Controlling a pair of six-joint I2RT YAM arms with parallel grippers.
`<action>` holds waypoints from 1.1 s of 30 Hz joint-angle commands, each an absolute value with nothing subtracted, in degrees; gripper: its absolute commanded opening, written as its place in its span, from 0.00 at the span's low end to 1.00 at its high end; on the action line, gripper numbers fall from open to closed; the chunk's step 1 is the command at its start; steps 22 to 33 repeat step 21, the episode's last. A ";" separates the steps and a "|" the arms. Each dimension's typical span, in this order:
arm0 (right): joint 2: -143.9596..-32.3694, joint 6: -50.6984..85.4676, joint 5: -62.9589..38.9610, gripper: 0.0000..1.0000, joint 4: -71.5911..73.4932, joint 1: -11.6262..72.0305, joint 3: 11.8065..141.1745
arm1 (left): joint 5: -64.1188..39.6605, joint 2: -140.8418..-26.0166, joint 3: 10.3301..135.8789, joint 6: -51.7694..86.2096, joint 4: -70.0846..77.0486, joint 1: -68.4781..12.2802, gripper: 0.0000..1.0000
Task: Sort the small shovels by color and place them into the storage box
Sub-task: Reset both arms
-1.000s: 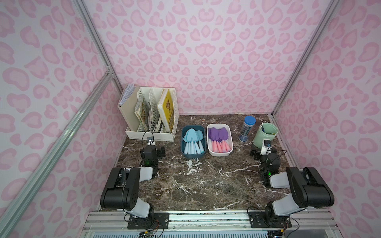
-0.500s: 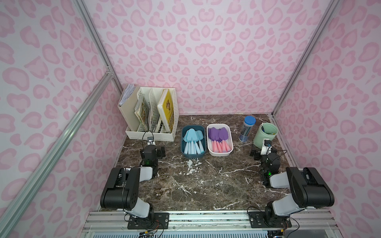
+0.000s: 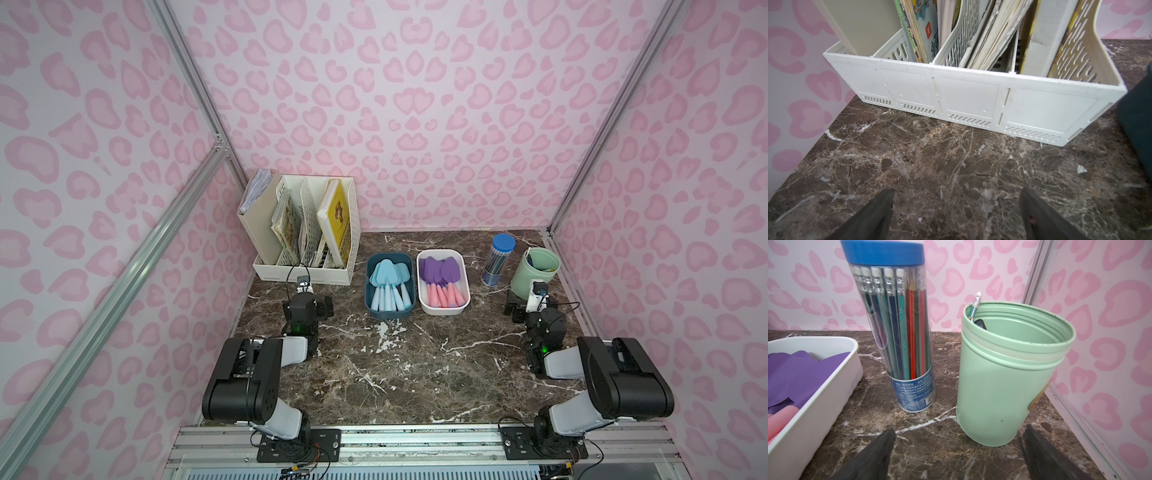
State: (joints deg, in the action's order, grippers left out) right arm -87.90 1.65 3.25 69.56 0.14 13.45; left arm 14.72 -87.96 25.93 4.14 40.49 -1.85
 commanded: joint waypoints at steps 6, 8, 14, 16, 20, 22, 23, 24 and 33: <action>-87.87 1.49 2.82 1.00 70.42 0.19 13.75 | 12.25 -87.41 27.19 4.49 38.20 -0.80 0.99; -87.89 1.49 2.83 1.00 70.47 0.22 13.76 | 12.34 -87.41 26.88 4.33 39.05 -0.78 0.99; -87.89 1.49 2.83 1.00 70.35 0.24 13.80 | 12.39 -87.71 26.90 4.27 39.67 -0.78 0.99; -88.06 1.57 2.86 1.00 70.22 0.22 13.97 | 12.37 -87.70 26.88 4.20 39.67 -0.75 0.99; -87.81 1.49 2.83 1.00 70.53 0.18 13.76 | 12.36 -87.57 26.88 4.23 39.57 -0.73 0.99; -87.76 1.49 2.84 1.00 70.53 0.18 13.71 | 12.34 -87.69 26.88 4.23 39.55 -0.77 0.99; -87.76 1.49 2.84 1.00 70.53 0.18 13.71 | 12.34 -87.69 26.88 4.23 39.55 -0.77 0.99; -87.76 1.49 2.84 1.00 70.53 0.18 13.71 | 12.34 -87.69 26.88 4.23 39.55 -0.77 0.99; -87.76 1.49 2.84 1.00 70.53 0.18 13.71 | 12.34 -87.69 26.88 4.23 39.55 -0.77 0.99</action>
